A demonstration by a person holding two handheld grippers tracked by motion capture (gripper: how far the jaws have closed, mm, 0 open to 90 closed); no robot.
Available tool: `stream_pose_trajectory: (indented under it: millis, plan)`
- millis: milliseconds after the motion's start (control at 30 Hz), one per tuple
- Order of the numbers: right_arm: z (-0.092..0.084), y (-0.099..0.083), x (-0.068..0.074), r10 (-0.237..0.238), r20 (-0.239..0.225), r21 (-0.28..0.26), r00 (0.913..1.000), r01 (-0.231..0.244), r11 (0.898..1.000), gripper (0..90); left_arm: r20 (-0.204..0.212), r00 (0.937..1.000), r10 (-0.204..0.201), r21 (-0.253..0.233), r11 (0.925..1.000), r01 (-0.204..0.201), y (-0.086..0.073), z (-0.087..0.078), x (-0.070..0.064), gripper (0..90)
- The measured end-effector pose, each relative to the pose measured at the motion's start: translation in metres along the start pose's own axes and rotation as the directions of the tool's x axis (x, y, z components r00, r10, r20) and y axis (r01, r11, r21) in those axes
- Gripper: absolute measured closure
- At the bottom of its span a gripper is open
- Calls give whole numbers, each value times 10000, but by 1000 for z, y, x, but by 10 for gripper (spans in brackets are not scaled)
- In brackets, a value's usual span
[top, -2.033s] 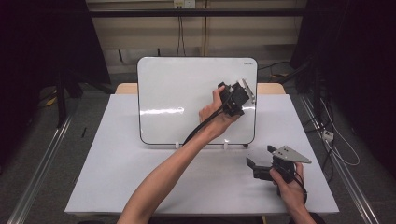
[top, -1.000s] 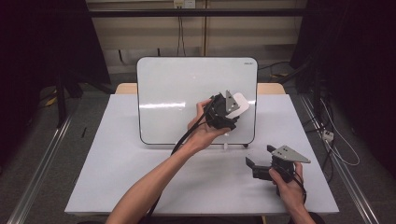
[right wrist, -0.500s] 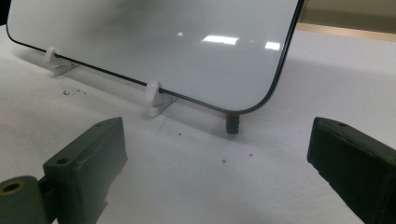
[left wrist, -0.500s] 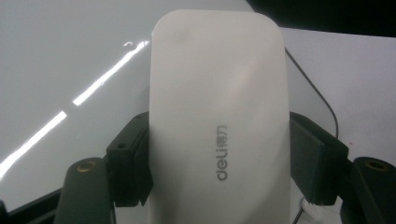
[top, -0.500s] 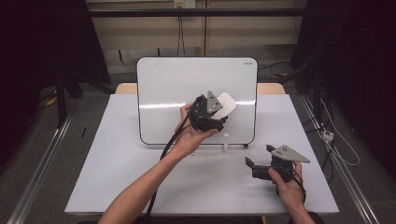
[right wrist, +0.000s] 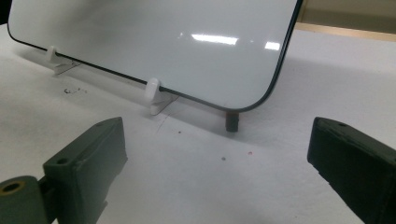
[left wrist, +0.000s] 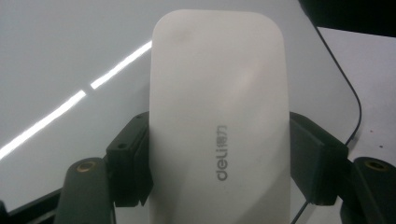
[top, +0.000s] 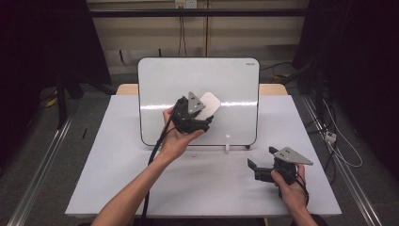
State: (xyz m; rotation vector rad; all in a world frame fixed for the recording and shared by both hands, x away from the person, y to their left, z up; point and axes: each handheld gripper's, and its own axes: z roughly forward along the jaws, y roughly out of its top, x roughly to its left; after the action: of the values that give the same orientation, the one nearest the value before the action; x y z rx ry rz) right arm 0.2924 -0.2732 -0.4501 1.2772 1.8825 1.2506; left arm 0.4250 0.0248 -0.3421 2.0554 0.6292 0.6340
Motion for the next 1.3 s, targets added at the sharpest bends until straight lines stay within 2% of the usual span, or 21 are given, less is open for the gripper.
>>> stream_pose_trajectory:
  millis: [333,633,1300]
  plan:
    - [3,2,1,37,21,4,10000,-37,10000,47,-316,9993,-176,-18,9998,176,-13,-18,14,311]
    - [3,1,3,68,10,29,10000,-68,10000,46,-620,9979,-163,27,9999,165,-23,-35,23,311]
    - [2,0,0,-19,-1,79,10000,19,10000,47,-1463,9884,-400,157,9990,427,-46,-65,41,311]
